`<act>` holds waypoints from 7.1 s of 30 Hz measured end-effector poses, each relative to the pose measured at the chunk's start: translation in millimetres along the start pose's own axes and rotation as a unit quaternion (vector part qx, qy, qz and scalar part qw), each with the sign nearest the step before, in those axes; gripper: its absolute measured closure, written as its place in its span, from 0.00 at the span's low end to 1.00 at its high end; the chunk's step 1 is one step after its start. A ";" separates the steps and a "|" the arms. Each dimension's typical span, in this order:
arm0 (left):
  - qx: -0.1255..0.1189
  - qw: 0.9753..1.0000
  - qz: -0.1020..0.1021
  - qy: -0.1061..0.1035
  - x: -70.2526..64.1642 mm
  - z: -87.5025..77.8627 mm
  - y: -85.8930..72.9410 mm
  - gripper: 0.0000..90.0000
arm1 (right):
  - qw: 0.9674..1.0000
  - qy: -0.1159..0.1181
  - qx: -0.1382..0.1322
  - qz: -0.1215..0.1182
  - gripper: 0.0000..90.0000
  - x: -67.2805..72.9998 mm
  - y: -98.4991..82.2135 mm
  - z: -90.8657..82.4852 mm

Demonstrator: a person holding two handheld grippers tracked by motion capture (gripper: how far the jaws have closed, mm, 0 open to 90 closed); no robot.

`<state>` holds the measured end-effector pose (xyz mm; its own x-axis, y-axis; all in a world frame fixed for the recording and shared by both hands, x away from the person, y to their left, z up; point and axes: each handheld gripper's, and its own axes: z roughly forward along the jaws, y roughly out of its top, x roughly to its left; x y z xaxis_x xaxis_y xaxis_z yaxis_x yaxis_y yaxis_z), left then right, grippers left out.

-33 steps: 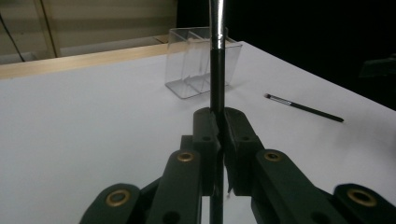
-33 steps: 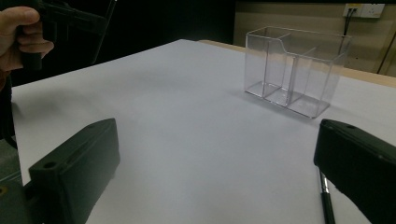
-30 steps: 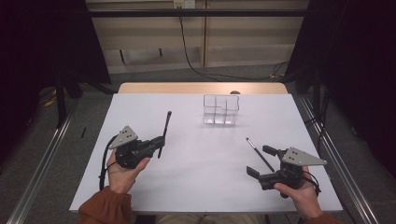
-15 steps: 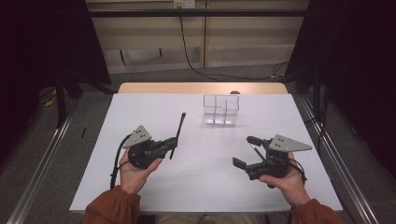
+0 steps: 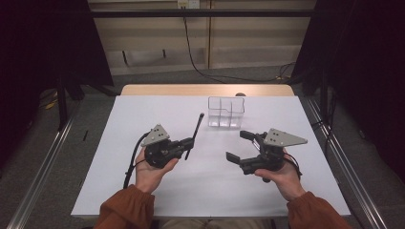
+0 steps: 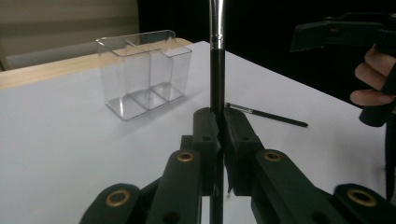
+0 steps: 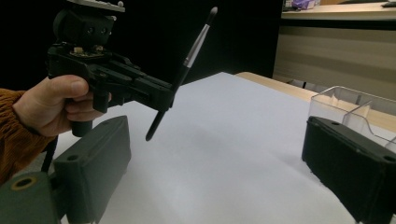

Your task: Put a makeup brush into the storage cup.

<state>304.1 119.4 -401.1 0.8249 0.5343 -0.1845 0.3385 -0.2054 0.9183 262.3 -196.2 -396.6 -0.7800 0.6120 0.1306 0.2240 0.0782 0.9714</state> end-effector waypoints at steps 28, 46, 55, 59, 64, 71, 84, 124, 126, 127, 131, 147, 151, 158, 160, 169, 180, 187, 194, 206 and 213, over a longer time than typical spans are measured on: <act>-0.007 1.000 -0.005 -0.019 -10.9 14.6 -5.5 0.94 | 1.000 0.028 0.009 -0.008 0.26 8.7 25.8 60.7; -0.001 1.000 0.006 -0.022 -13.5 17.0 -7.0 0.94 | 0.999 0.032 0.019 0.013 0.74 1.0 16.9 65.4; 0.005 1.000 0.013 -0.026 -14.5 18.2 -7.7 0.94 | 0.999 0.032 0.022 0.021 0.80 0.9 14.7 66.7; 0.009 1.000 0.016 -0.023 -15.4 19.9 -8.6 0.94 | 0.999 0.036 0.027 0.028 0.86 -0.2 14.6 66.7; 0.010 0.999 0.022 -0.025 -16.6 20.4 -8.5 0.94 | 0.998 0.049 0.029 0.031 0.90 1.5 15.7 66.5; 0.007 0.999 0.026 -0.025 -18.3 20.2 -8.4 0.94 | 0.997 0.059 0.029 0.035 0.92 3.2 16.5 66.9; 0.002 0.999 0.020 -0.030 -17.9 21.0 -9.3 0.92 | 0.997 0.058 0.034 0.025 0.93 7.0 19.4 66.4; -0.004 0.998 0.011 0.060 -1.1 1.0 -8.6 0.03 | 0.998 0.041 0.033 0.016 0.93 0.4 22.1 59.2; 0.000 0.997 0.015 0.070 -0.4 0.1 -9.0 0.03 | 0.998 0.040 0.035 0.016 0.93 0.3 22.2 58.8; 0.001 0.997 0.016 0.070 0.4 -1.0 -9.1 0.03 | 0.998 0.041 0.035 0.017 0.93 0.3 22.2 58.4; -0.022 0.996 0.016 0.081 6.4 -8.0 -9.0 0.03 | 0.998 0.039 0.037 0.018 0.93 -0.7 22.2 57.2; -0.034 0.993 0.001 0.110 17.9 -34.9 -25.5 0.03 | 0.999 0.028 0.035 0.020 0.93 -4.4 23.3 52.9; -0.045 0.993 0.013 0.113 17.8 -40.6 -29.5 0.03 | 0.999 0.026 0.034 0.020 0.93 -5.5 23.5 51.8; -0.050 0.991 -0.002 0.123 25.6 -59.9 -41.5 0.03 | 0.999 0.022 0.031 0.021 0.93 -7.1 24.3 50.0; -0.054 0.990 -0.008 0.126 28.4 -66.8 -45.2 0.03 | 0.999 0.020 0.031 0.021 0.93 -7.6 24.3 50.0; -0.085 0.984 -0.015 0.156 33.6 -98.6 -57.2 0.03 | 0.999 0.006 0.023 0.020 0.93 -14.0 29.6 47.7; -0.084 0.983 -0.011 0.163 35.8 -111.7 -74.7 0.02 | 1.000 -0.014 0.017 0.021 0.93 -26.8 44.4 51.2; -0.092 0.980 -0.017 0.176 37.1 -115.8 -77.1 0.02 | 0.999 -0.032 0.011 0.014 0.93 -38.6 56.9 57.5; -0.089 0.980 -0.010 0.179 35.3 -117.7 -79.3 0.02 | 0.999 -0.052 0.015 0.009 0.93 -52.8 65.6 61.3; -0.081 0.979 -0.004 0.186 36.7 -120.9 -81.2 0.02 | 0.997 -0.071 0.009 -0.001 0.93 -68.9 88.1 72.9; -0.079 0.980 0.001 0.183 37.3 -120.4 -81.6 0.02 | 0.996 -0.083 0.012 -0.004 0.93 -79.7 96.8 81.6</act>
<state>252.8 254.8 -440.7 0.5982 0.7982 -0.0714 0.2397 -0.0932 0.9664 393.8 -173.2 -329.1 -0.6747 0.7330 0.0858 0.2329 0.1012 0.9672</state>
